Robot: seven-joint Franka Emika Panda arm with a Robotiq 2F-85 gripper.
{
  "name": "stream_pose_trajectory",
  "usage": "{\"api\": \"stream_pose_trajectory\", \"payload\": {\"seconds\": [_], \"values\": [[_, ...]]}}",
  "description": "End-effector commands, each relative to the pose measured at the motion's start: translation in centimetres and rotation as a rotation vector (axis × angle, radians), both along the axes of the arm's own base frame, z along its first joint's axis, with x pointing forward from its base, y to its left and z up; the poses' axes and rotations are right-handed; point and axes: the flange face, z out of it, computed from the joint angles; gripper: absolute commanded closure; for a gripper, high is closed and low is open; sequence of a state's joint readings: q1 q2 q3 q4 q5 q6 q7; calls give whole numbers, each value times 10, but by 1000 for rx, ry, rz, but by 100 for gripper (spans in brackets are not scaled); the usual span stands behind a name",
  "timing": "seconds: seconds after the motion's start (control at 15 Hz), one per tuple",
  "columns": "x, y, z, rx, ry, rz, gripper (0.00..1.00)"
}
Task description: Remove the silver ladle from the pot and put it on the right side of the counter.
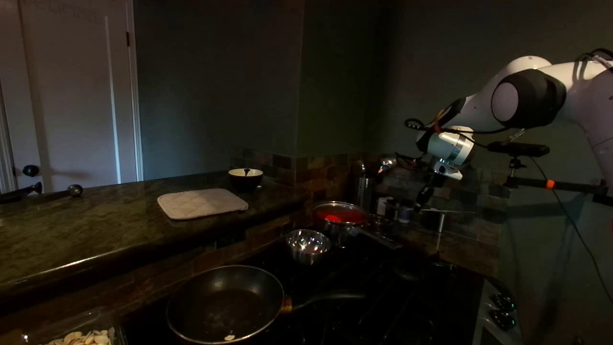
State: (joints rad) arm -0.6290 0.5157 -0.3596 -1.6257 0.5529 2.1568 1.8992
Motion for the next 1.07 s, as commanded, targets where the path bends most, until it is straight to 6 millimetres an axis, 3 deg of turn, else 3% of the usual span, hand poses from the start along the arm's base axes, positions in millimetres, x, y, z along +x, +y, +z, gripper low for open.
{"api": "stream_pose_trajectory", "payload": {"seconds": [0.0, 1.0], "values": [[1, -1, 0, 1, 0, 0, 89], [7, 4, 7, -8, -1, 15, 89]]}}
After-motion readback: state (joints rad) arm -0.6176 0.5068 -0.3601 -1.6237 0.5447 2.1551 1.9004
